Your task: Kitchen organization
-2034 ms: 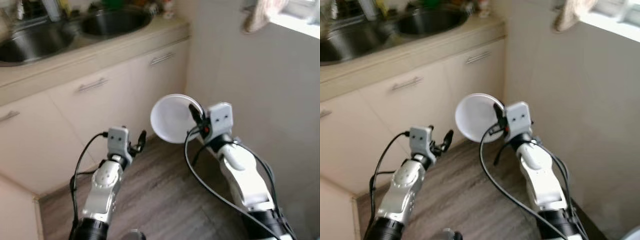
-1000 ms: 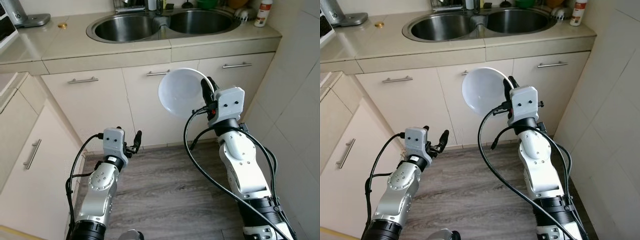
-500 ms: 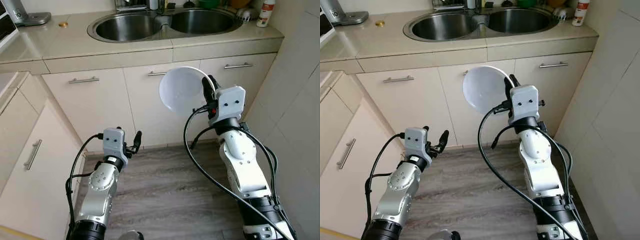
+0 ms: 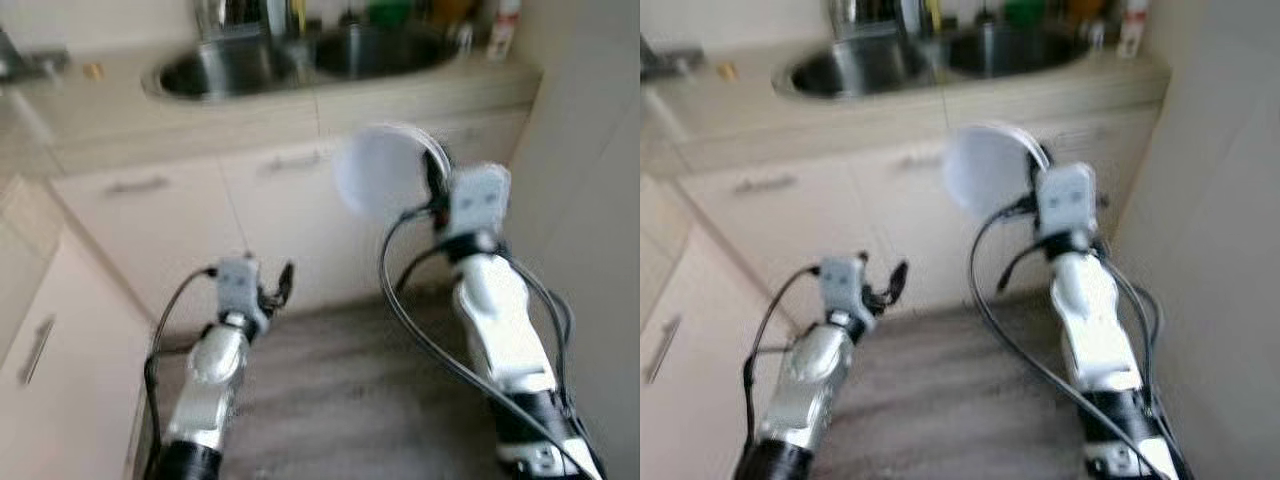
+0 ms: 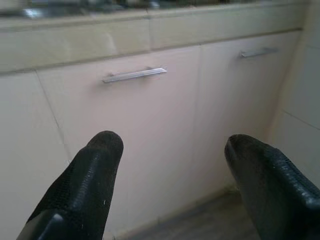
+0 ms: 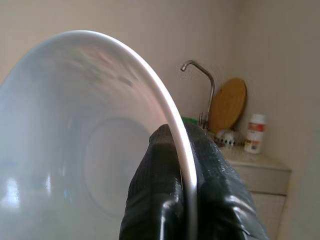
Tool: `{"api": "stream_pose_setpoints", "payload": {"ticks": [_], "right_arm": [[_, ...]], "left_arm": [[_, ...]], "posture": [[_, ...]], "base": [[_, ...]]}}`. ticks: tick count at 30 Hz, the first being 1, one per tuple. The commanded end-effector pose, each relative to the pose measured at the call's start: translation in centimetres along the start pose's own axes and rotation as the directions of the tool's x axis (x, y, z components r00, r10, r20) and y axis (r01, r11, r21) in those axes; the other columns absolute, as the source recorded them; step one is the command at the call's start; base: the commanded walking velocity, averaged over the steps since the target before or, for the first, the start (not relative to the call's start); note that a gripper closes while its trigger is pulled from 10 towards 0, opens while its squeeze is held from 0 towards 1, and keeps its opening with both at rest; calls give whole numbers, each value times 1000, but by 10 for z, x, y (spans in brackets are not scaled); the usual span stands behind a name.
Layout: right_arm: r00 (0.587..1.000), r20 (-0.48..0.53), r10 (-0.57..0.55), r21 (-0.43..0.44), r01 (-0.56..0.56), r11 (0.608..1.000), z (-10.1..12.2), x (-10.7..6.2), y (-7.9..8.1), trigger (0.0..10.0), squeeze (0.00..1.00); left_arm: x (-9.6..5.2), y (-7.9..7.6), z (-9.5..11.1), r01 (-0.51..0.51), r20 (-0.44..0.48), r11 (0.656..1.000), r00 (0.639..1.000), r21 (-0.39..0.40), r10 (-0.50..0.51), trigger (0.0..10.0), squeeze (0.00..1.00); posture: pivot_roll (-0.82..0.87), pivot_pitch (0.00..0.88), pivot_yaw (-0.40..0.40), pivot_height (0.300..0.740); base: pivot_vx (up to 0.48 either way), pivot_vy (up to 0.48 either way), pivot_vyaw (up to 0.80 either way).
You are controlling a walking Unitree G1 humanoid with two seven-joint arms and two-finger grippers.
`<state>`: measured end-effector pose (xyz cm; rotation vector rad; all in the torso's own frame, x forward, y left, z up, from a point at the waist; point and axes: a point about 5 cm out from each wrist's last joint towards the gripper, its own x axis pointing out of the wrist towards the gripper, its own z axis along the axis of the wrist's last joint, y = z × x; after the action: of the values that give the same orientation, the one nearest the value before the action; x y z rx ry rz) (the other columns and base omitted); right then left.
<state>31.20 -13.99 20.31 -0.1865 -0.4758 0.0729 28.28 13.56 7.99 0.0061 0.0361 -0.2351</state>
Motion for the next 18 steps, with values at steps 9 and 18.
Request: {"api": "stream_pose_setpoints", "payload": {"ticks": [9, 18], "right_arm": [[998, 65, -18, 11, 17, 1000, 12, 6, 3, 10000, 0], [998, 63, -16, -27, 17, 999, 11, 7, 3, 10000, 0]], "left_arm": [[-3, 15, 13, -74, 90, 995, 994, 71, 68, 10000, 0], [-2, 19, 23, -104, 140, 989, 986, 101, 89, 10000, 0]], "posture": [[-79, 20, 36, 740], [-79, 21, 34, 740]], "base": [[324, 0, 0], [380, 0, 0]]}}
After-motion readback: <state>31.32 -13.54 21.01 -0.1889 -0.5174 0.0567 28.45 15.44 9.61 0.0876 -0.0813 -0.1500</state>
